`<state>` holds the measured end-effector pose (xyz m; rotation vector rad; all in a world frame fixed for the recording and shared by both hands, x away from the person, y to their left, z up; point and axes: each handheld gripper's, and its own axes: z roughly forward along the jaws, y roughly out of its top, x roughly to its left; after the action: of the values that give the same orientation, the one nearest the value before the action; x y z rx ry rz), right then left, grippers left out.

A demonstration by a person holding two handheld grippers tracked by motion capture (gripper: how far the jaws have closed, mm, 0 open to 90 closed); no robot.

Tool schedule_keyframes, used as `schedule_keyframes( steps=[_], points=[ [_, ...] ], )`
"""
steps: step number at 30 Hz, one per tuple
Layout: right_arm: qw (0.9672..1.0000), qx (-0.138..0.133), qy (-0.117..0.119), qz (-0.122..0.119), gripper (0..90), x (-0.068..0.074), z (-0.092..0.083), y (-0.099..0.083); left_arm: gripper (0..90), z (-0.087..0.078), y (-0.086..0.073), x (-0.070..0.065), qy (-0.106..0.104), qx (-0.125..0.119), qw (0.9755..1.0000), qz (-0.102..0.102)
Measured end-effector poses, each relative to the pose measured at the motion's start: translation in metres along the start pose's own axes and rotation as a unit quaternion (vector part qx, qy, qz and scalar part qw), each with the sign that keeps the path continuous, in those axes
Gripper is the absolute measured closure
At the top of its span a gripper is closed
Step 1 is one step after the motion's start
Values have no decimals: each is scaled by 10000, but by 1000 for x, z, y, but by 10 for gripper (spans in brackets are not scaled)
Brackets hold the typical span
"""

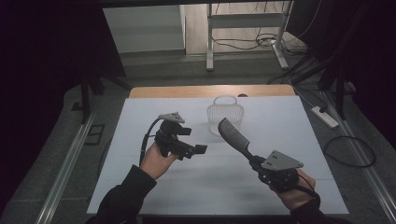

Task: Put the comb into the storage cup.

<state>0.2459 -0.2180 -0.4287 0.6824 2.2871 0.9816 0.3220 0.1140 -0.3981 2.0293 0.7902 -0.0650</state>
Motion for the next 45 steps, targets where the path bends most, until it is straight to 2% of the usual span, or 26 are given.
schedule_keyframes(
  steps=[15,25,34,43,45],
  points=[
    [9997,-105,70,-198,726,18,6,7,0,7,1,-4,-225,67,9997,-58],
    [9991,-196,116,-349,726,29,9,11,0,12,2,-3,-433,101,9987,-240],
    [9982,-259,132,-520,726,37,10,14,0,17,3,-5,-454,232,9982,-330],
    [9974,-286,114,-648,726,41,11,14,0,18,3,-4,-591,296,9968,-454],
    [9974,-288,109,-649,726,41,11,14,75,18,2,-3,-669,273,9963,-475]
  ],
)
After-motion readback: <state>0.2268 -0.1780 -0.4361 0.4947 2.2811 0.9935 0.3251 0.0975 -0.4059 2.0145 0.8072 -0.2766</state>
